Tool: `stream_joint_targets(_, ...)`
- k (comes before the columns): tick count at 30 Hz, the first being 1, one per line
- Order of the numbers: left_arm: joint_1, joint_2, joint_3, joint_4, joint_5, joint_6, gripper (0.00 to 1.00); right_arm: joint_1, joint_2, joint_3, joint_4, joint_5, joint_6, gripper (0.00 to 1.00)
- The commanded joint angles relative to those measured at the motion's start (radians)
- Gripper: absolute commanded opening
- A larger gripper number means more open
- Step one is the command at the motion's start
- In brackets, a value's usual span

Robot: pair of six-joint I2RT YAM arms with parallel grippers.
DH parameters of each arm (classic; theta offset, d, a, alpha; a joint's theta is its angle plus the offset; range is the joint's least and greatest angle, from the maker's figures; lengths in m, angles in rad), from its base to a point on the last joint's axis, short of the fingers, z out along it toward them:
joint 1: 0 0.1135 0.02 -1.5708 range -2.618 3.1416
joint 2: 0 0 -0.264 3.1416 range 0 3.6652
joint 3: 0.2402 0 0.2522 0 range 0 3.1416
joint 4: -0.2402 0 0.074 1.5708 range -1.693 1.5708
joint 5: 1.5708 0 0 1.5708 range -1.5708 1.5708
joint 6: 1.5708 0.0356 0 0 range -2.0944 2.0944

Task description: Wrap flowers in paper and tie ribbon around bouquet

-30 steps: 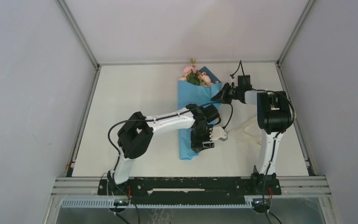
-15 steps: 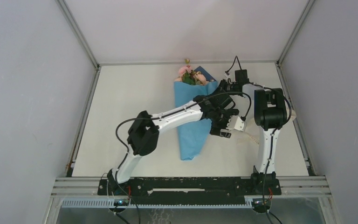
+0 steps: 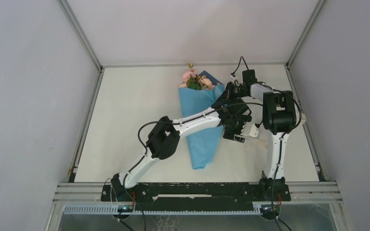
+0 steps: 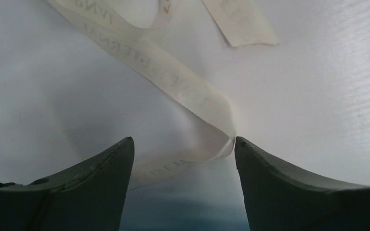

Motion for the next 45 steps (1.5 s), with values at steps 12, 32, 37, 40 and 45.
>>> stream_joint_targets(12,-0.069,0.021,-0.034,-0.204,-0.172,0.01,0.4,0.02,-0.071,0.005,-0.011,0.004,-0.014,0.0)
stream_joint_targets(32,-0.136,-0.469,-0.55,-0.611,0.188,-0.284,0.0,0.006,-0.183,-0.046,-0.003,0.077,0.124,0.0)
stream_joint_targets(37,-0.066,-0.619,-0.774,-0.616,0.145,-0.262,0.0,-0.004,-0.17,-0.025,-0.007,0.083,0.141,0.0)
stream_joint_targets(40,-0.01,-0.643,-0.853,-0.633,0.14,-0.225,0.0,-0.007,-0.153,-0.001,-0.017,0.081,0.156,0.0)
stream_joint_targets(45,0.147,-0.628,-0.956,-0.599,0.138,-0.215,0.0,-0.006,-0.167,-0.002,-0.005,0.074,0.192,0.0)
